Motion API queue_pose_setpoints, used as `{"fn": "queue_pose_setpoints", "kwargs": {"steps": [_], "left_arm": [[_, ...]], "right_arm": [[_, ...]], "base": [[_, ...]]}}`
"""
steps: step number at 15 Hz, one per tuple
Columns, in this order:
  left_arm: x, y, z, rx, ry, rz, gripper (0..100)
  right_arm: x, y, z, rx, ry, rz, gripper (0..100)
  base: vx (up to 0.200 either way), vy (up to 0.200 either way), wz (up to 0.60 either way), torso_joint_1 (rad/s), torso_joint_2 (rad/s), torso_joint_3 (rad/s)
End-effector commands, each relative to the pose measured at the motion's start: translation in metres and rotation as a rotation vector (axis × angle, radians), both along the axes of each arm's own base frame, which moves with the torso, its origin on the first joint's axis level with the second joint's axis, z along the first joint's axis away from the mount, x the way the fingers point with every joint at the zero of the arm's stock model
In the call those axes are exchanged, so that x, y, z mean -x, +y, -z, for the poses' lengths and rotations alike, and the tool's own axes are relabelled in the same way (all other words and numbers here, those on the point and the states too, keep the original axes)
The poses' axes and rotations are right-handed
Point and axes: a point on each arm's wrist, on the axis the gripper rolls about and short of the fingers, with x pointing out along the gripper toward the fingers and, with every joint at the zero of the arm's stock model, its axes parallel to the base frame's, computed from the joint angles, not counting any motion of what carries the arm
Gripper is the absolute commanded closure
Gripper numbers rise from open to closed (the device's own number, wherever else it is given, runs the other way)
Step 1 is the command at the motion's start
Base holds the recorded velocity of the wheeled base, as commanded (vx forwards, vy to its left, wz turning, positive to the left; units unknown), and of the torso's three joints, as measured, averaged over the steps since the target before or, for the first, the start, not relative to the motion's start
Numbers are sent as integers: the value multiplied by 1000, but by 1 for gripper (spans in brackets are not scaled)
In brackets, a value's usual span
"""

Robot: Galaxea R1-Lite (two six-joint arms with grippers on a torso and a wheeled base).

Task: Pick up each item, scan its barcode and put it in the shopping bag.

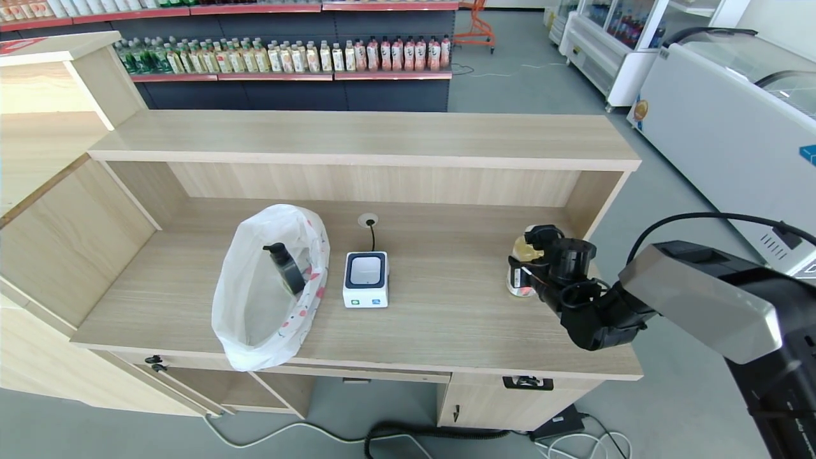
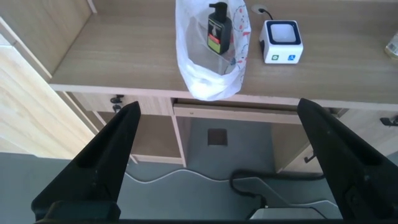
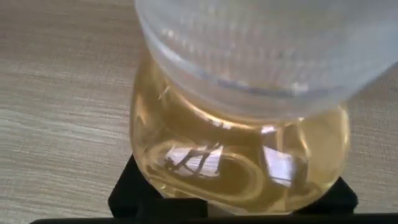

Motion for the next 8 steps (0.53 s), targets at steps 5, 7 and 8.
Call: {"fn": "queue_pose_setpoints", "kwargs": {"steps": [5,7,8], "left_arm": [[0,0,0,0,0,0,0],[0,0,0,0,0,0,0],[0,0,0,0,0,0,0]], "right_arm": [[-11,0,2,39,-18,-8,100],[-10,-1,-1,60,-21,-10,100],[-9,-1,-10,55,-36,-11,100]], "base": [[0,0,0,0,0,0],[0,0,0,0,0,0],[0,0,0,0,0,0]]}}
